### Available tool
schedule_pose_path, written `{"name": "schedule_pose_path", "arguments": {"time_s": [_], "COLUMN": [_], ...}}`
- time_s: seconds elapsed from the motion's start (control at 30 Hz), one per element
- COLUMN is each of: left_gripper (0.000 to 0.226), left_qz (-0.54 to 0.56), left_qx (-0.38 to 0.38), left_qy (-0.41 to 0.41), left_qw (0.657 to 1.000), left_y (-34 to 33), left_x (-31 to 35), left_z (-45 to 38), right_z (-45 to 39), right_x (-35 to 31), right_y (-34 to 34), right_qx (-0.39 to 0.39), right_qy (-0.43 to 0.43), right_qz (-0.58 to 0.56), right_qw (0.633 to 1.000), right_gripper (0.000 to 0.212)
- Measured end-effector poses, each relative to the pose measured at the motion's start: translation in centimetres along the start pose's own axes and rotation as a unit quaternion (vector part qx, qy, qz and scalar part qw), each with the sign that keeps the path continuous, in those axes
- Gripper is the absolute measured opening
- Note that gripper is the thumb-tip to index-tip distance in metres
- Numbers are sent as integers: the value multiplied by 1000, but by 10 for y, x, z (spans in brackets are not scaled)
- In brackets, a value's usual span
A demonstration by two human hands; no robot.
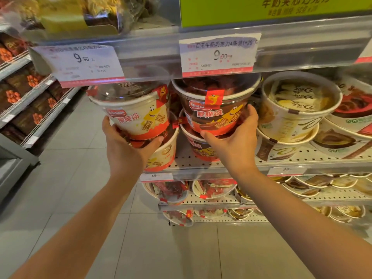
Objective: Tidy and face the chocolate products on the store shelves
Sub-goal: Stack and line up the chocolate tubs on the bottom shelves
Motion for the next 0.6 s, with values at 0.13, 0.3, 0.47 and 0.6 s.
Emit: {"name": "schedule_pose_path", "arguments": {"time_s": [0.13, 0.3, 0.47, 0.6], "left_gripper": [113, 111, 102, 96], "left_qz": [38, 57, 74, 78], "left_qx": [18, 50, 25, -13], "left_qy": [-10, -13, -4, -3], "left_qw": [999, 997, 997, 997], "left_y": [-2, -7, 5, 17], "left_x": [6, 13, 7, 0], "left_z": [1, -1, -2, -2], "right_z": [1, 5, 6, 5], "right_x": [-3, -6, -10, -13], "right_y": [0, -2, 3, 4], "right_qx": [-1, 2, -3, -2], "right_qy": [25, -2, -13, -15], "right_qz": [46, 2, 0, 6], "right_qw": [999, 1000, 1000, 1000], "right_gripper": [104, 112, 109, 109]}}
Point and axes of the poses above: each hand's wrist, its own z-axis away from the middle knuckle, its own y-axis out of the back of the hand, x = y × z, the point moved 1 cm from there along -z, towards the middle knuckle
